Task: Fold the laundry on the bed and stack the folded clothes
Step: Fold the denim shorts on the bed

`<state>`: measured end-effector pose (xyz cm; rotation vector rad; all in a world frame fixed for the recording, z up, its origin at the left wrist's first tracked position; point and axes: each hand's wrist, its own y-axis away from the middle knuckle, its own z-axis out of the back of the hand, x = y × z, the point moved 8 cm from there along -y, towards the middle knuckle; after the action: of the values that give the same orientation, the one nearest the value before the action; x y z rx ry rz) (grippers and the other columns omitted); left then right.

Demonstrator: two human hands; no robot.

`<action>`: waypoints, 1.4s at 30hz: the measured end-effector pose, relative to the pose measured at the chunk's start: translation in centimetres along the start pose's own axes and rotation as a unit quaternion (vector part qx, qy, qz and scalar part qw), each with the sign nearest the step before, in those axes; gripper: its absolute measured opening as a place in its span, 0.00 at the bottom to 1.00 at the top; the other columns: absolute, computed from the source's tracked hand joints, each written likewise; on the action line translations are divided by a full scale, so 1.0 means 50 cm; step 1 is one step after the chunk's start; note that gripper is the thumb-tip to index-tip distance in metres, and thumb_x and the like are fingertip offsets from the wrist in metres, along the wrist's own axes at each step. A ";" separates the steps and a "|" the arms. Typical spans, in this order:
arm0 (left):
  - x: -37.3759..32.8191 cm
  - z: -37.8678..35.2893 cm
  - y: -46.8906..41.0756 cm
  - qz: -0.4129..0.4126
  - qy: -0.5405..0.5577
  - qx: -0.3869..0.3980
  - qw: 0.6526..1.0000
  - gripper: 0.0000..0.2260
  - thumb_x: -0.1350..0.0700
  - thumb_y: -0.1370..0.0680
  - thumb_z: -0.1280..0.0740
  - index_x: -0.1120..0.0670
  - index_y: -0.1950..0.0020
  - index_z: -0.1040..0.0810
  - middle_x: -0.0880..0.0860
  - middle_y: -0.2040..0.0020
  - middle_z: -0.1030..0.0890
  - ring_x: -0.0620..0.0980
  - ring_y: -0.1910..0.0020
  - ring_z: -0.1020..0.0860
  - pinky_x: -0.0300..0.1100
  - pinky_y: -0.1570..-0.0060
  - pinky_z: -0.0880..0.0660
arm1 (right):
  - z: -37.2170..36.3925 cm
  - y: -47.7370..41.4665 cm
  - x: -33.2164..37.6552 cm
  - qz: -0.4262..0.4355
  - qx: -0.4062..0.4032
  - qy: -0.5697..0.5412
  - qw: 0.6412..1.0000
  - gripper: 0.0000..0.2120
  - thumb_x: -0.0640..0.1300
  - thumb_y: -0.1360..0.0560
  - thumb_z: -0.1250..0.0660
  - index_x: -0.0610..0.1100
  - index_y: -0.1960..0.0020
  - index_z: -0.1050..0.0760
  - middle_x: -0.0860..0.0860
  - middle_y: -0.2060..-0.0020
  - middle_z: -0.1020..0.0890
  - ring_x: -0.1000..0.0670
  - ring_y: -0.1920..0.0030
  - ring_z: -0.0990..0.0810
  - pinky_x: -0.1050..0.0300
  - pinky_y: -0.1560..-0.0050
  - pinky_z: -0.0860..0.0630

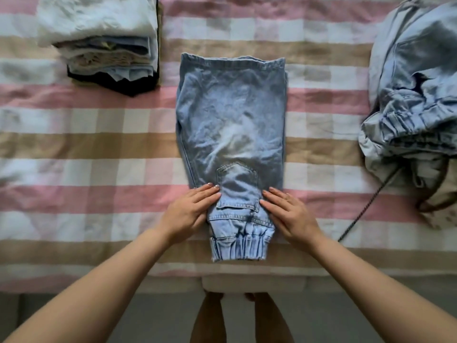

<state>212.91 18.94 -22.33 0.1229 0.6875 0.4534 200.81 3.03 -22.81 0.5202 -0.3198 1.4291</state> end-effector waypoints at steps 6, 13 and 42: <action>-0.076 0.011 -0.102 -0.075 -0.134 -0.033 0.988 0.23 0.51 0.23 0.49 0.51 0.27 0.37 0.51 0.27 0.39 0.51 0.27 0.45 0.48 0.28 0.49 | 0.011 -0.010 0.057 0.047 -0.009 0.060 0.997 0.24 0.54 0.24 0.46 0.40 0.38 0.25 0.43 0.33 0.28 0.42 0.31 0.32 0.46 0.34 0.39; 0.002 -0.065 -0.182 -0.009 -0.225 0.130 0.966 0.27 0.43 0.19 0.51 0.44 0.25 0.60 0.45 0.24 0.61 0.44 0.26 0.63 0.46 0.30 0.65 | -0.032 0.052 0.108 0.193 -0.004 0.077 0.978 0.31 0.67 0.29 0.42 0.47 0.35 0.30 0.44 0.33 0.28 0.46 0.30 0.34 0.46 0.32 0.38; 0.112 0.127 -0.168 0.168 0.580 -0.075 0.794 0.21 0.45 0.31 0.29 0.58 0.46 0.20 0.54 0.49 0.17 0.51 0.49 0.21 0.43 0.47 0.25 | 0.213 -0.311 -0.047 -0.188 -0.098 -0.480 0.851 0.10 0.42 0.23 0.39 0.44 0.42 0.30 0.47 0.51 0.20 0.49 0.50 0.22 0.56 0.46 0.25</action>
<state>223.79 14.13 -22.84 -0.2244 1.8597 0.9379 216.92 -5.41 -17.27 1.0474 -1.0861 0.6457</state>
